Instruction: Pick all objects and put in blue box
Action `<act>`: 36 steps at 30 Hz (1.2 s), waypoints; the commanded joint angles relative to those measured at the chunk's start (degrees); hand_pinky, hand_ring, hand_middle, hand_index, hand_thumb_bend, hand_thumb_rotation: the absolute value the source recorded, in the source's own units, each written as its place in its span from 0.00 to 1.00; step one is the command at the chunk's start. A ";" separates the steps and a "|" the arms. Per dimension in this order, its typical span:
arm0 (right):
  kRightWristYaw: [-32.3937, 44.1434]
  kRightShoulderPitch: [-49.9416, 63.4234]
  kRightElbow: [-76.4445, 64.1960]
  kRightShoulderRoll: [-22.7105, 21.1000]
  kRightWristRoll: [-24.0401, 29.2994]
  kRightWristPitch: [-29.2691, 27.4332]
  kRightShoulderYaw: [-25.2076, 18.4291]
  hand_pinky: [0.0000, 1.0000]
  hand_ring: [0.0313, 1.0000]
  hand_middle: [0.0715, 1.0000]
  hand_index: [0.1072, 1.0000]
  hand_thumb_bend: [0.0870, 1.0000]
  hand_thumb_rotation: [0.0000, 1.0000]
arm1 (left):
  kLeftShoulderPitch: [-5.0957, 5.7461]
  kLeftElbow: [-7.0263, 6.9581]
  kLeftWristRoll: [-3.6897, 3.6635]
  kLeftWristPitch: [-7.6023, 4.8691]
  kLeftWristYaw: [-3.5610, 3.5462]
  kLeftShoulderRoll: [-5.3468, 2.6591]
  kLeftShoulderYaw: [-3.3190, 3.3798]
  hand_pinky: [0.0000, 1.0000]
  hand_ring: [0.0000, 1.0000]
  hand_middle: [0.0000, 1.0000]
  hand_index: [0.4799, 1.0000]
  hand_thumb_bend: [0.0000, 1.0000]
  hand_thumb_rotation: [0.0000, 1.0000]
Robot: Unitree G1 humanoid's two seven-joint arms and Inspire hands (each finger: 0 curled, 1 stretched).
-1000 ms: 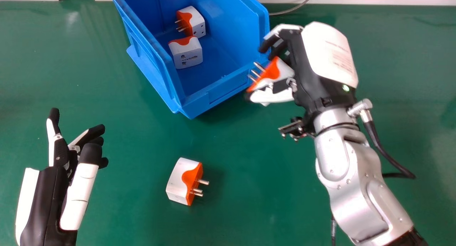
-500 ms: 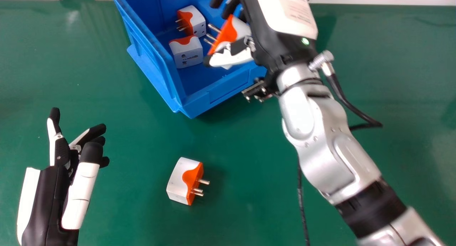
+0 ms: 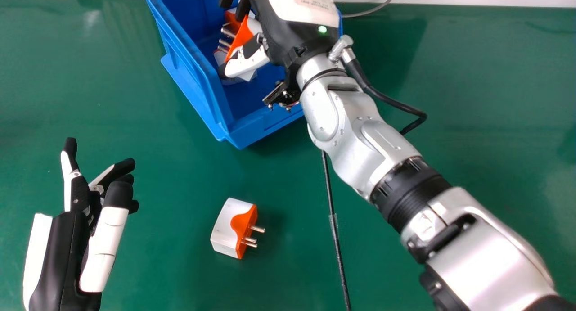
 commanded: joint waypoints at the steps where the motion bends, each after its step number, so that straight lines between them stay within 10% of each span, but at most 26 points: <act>1: -2.88 -4.51 1.84 -0.28 0.56 -2.35 -0.42 0.31 0.42 0.51 0.51 0.43 0.00 | 0.21 -1.25 0.02 -0.35 0.41 -0.35 -0.16 0.73 0.84 0.85 0.78 0.90 0.99; 6: -2.78 -4.50 2.95 -1.15 -0.54 -2.73 0.90 0.36 0.49 0.56 0.48 0.43 0.00 | 0.26 -1.48 0.20 -0.32 0.63 -0.60 -0.57 0.73 0.83 0.85 0.78 0.91 0.99; 8: -2.38 -4.48 2.66 -1.43 -0.68 -2.72 1.13 0.59 0.72 0.79 0.73 0.39 0.17 | 0.07 -1.31 0.02 -0.35 0.61 -0.49 -0.57 0.73 0.83 0.85 0.78 0.92 0.99; 13: -1.82 -4.97 2.41 -1.59 -0.63 -2.15 1.52 0.69 0.86 0.93 0.89 0.36 0.23 | -0.16 -1.00 -0.34 -0.43 0.33 -0.19 -0.23 0.73 0.83 0.85 0.78 0.92 0.99; 28: -1.77 -0.56 -4.50 -3.77 -0.07 -1.94 0.95 0.71 0.90 0.96 0.93 0.34 0.19 | -0.37 -0.68 -0.44 -0.56 0.17 0.21 -0.05 0.73 0.83 0.85 0.78 0.91 0.99; 36: -0.94 16.59 -30.83 -9.28 -1.27 -1.97 0.38 0.73 0.90 0.97 0.93 0.29 0.17 | -0.22 -0.84 -0.55 -0.87 -0.02 0.38 0.13 0.74 0.83 0.85 0.78 0.89 0.99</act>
